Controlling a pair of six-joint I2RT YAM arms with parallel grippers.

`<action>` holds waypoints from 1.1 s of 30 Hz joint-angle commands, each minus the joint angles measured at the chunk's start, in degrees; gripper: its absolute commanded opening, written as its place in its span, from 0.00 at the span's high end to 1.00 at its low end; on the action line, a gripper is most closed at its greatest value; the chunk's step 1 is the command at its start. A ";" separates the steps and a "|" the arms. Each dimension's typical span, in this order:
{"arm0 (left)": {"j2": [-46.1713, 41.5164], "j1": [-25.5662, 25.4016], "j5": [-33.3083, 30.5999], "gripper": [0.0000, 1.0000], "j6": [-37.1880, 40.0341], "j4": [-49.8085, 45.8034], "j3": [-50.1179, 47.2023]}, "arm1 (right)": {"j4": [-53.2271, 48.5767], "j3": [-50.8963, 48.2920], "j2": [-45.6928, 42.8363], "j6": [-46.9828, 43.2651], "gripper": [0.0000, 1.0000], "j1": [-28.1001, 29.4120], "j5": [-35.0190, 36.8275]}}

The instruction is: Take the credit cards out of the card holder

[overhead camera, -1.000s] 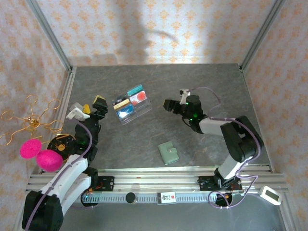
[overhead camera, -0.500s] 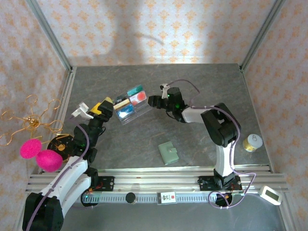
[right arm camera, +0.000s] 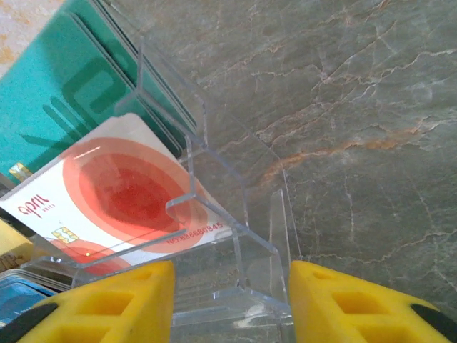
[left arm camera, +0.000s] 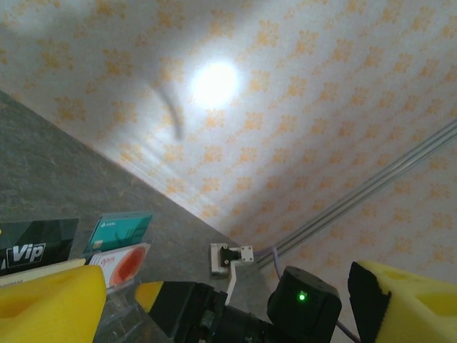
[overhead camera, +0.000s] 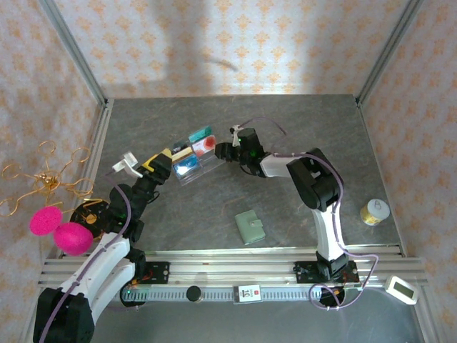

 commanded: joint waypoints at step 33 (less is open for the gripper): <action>-2.18 -3.00 4.40 0.19 1.29 -2.91 1.60 | -1.68 -2.55 -0.87 -3.45 0.59 1.84 9.69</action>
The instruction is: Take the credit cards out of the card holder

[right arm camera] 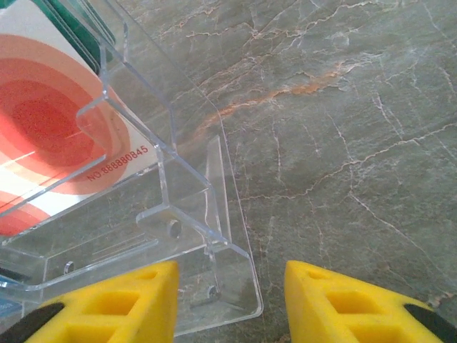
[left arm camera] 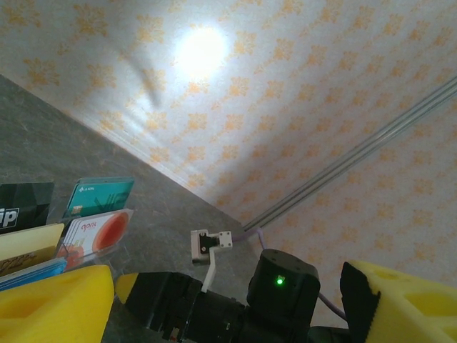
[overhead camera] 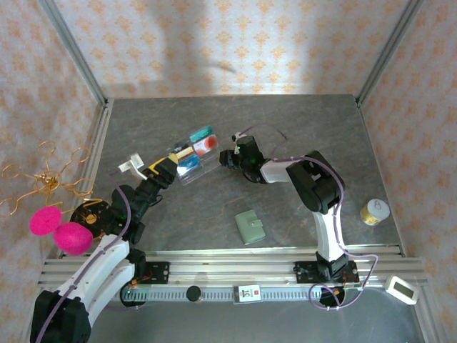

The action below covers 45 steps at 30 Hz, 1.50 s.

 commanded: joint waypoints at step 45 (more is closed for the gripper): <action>-1.73 -3.78 -0.09 0.20 -0.08 2.08 -3.48 | -11.33 -17.99 -18.19 24.14 0.98 12.55 48.29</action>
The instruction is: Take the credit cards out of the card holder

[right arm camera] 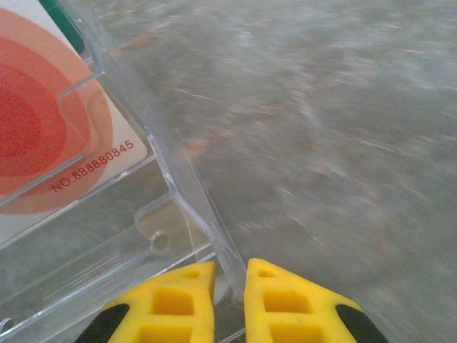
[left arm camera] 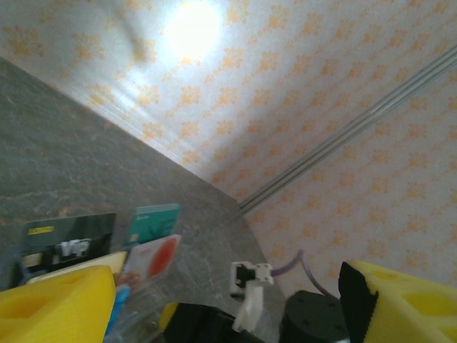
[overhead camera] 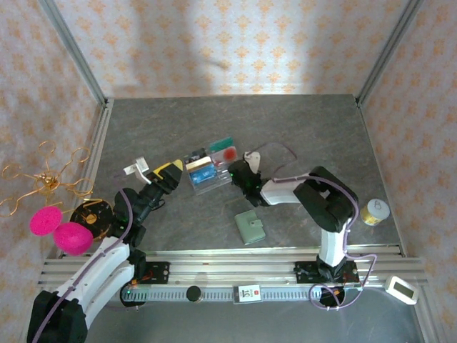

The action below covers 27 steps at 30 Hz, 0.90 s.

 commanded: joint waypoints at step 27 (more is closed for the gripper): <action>1.80 -14.23 -7.57 0.60 0.56 -8.85 -8.41 | -4.46 -17.06 -21.04 18.69 0.55 12.27 14.71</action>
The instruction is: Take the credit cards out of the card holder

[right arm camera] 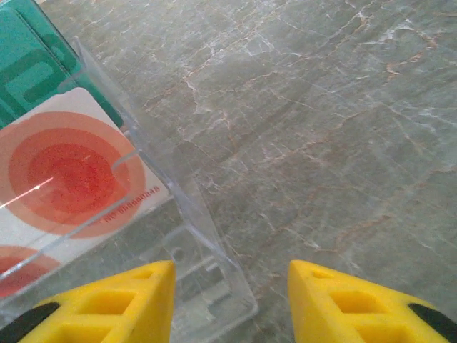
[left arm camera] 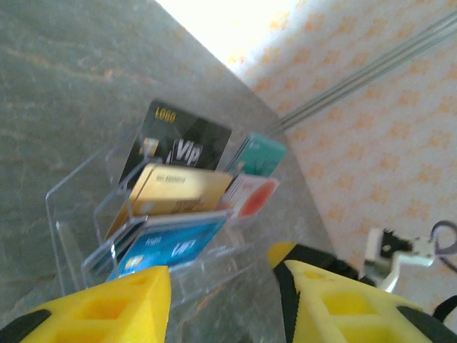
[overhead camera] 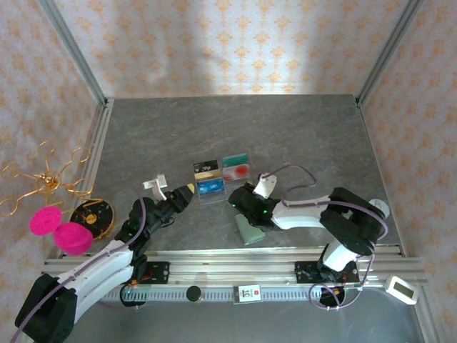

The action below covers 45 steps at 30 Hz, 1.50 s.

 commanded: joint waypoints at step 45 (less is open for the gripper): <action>40.76 -9.33 -15.27 1.00 18.32 -8.01 20.85 | 3.49 -19.36 -42.64 -23.81 0.77 -7.29 -37.80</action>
